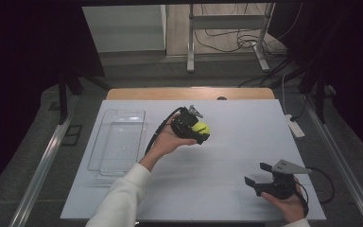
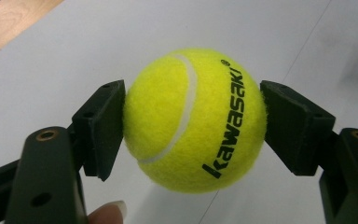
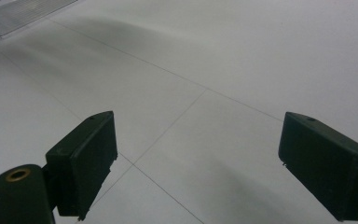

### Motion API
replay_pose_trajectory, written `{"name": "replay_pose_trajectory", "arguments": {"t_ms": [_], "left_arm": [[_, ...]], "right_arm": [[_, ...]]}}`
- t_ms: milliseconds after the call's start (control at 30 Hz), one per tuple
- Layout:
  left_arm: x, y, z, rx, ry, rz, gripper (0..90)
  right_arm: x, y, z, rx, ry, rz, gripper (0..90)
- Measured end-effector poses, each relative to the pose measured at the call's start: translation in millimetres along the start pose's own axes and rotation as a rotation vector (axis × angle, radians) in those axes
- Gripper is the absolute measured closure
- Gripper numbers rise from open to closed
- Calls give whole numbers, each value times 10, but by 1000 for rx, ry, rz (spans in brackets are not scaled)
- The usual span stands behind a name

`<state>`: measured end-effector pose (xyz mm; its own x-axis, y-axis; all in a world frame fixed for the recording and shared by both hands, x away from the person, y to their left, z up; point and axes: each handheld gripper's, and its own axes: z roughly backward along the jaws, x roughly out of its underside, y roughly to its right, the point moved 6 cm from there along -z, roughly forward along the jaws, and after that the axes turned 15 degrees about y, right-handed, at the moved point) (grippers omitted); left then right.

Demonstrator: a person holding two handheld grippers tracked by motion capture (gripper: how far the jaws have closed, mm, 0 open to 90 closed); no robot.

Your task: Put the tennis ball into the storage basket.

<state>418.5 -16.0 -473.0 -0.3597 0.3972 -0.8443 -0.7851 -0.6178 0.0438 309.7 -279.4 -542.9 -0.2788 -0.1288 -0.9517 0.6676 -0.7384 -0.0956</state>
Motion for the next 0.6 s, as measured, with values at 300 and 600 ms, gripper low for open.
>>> {"name": "replay_pose_trajectory", "arguments": {"t_ms": [300, 600], "left_arm": [[-20, -9, 45, -6, 18, -5, 270], [-75, -24, 174, -15, 67, 1, 270]], "right_arm": [[1, 0, -1, 0, -1, 0, 118], [3, 0, -1, 1, -2, 1, 118]]}}
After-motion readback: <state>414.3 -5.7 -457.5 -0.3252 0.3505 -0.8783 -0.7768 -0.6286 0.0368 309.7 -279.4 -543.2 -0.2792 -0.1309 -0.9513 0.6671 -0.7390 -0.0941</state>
